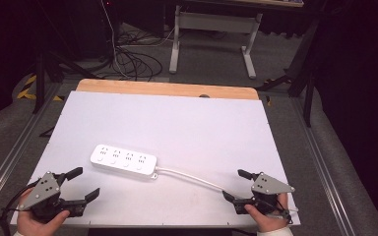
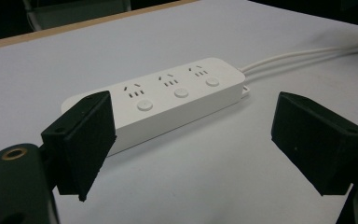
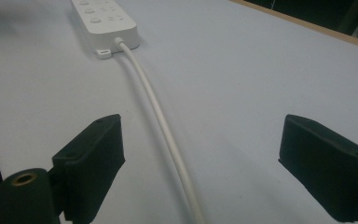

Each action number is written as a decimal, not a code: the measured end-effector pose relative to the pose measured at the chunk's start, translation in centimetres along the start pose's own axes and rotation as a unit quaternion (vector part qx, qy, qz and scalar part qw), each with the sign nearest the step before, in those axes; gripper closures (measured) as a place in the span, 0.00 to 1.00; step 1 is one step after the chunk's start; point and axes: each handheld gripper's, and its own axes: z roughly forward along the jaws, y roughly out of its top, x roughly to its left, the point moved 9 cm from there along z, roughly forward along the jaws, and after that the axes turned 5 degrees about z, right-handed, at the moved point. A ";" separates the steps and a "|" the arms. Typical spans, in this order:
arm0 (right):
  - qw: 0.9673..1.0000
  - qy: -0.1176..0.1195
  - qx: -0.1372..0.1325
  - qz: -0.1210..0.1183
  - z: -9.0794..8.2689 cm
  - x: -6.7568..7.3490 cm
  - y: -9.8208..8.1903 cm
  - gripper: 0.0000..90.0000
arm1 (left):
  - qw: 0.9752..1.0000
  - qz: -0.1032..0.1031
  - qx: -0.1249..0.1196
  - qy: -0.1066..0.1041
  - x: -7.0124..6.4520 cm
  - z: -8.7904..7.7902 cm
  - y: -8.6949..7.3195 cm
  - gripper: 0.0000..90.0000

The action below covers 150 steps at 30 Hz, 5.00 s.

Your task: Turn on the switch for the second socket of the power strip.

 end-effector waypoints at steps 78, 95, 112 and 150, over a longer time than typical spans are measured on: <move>1.000 0.019 0.004 0.003 0.4 0.4 -0.4 0.19 | 0.999 0.021 0.036 -0.031 -0.6 5.0 5.8 0.36; 1.000 0.020 0.006 0.003 0.4 0.4 -0.5 0.19 | 0.998 0.024 0.055 -0.034 -0.8 8.4 6.3 0.38; 1.000 0.022 0.007 0.003 0.5 0.5 -0.5 0.19 | 0.995 -0.021 0.091 -0.020 0.2 9.0 5.7 0.78; 1.000 0.025 0.007 0.000 0.5 0.5 -0.5 0.18 | 0.975 0.003 0.221 -0.015 0.6 11.5 2.1 1.00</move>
